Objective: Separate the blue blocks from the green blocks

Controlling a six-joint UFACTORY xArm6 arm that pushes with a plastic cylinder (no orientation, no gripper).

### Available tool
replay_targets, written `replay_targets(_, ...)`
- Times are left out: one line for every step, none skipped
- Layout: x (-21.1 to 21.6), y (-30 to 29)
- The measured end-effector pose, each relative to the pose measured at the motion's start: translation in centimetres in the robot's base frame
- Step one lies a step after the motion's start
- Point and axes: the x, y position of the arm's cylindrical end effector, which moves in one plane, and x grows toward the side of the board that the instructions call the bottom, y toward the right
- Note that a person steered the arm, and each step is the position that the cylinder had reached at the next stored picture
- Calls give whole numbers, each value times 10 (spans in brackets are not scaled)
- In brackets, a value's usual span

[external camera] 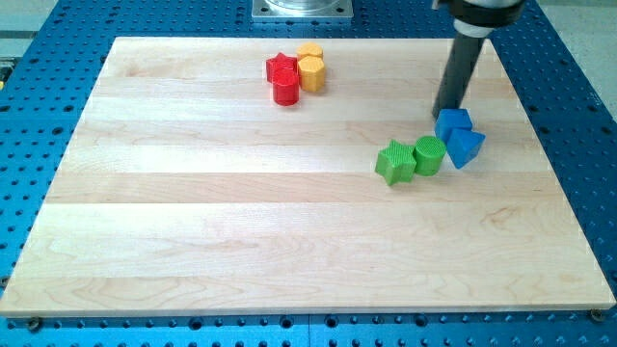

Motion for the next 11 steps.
replay_targets(29,7)
replay_targets(75,7)
replay_targets(72,13)
replay_targets(54,5)
replay_targets(94,-17)
replay_targets(145,-18)
replay_targets(117,-10)
replay_targets(111,-41)
replay_targets(130,-70)
replay_targets(150,-37)
replay_targets(158,-27)
